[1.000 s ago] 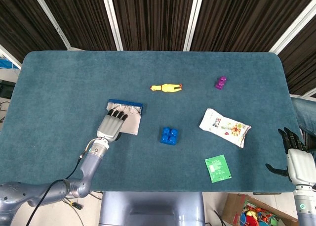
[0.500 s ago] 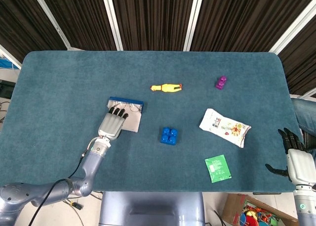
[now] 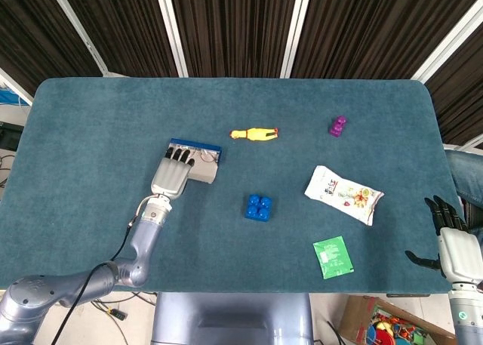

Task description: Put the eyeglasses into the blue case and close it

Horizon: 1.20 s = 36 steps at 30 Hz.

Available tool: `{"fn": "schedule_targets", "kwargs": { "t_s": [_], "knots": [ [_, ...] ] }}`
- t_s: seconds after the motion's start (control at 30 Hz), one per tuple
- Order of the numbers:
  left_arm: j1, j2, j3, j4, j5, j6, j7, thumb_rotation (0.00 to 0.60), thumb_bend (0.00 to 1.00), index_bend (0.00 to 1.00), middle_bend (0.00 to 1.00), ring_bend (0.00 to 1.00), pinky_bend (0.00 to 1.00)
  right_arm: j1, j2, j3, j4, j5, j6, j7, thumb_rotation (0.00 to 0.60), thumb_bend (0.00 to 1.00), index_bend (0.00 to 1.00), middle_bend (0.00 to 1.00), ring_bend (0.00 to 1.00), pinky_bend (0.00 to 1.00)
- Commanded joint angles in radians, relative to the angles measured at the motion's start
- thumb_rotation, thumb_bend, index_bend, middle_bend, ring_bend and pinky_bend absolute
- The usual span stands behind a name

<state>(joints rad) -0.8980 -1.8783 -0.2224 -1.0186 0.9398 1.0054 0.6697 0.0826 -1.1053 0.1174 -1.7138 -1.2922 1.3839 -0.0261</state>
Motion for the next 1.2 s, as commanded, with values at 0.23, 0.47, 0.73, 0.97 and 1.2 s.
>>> {"fn": "schedule_targets", "kwargs": {
  "t_s": [0.23,0.47,0.73,0.97,1.2],
  "knots": [
    [-0.034,-0.069,-0.058,0.17,-0.035,-0.051,-0.039,0.6,0.39,0.39,0.17,0.13,0.15,0.0,0.002,0.001,-0.002,0.005,-0.003,0.002,0.6,0.06,0.09,0.0,0.0,0.17],
    [-0.023,-0.081,-0.055,0.216,-0.016,-0.061,-0.076,0.6,0.39,0.45,0.17,0.13,0.15,0.0,0.004,0.0,-0.006,0.006,-0.006,0.0,0.6,0.06,0.09,0.0,0.0,0.17],
    [-0.016,-0.079,-0.056,0.218,0.016,-0.05,-0.102,0.6,0.39,0.48,0.17,0.13,0.15,0.001,0.001,0.0,-0.007,0.01,-0.007,-0.003,0.6,0.06,0.09,0.0,0.0,0.17],
    [-0.011,-0.078,-0.063,0.216,0.019,-0.05,-0.1,0.6,0.39,0.53,0.18,0.13,0.15,0.002,0.002,0.0,-0.009,0.012,-0.009,-0.007,0.6,0.07,0.09,0.0,0.0,0.17],
    [-0.003,-0.075,-0.071,0.205,0.012,-0.058,-0.098,0.6,0.4,0.59,0.2,0.13,0.15,0.003,0.002,0.0,-0.011,0.016,-0.011,-0.007,0.6,0.07,0.09,0.0,0.0,0.17]
  ]
}}
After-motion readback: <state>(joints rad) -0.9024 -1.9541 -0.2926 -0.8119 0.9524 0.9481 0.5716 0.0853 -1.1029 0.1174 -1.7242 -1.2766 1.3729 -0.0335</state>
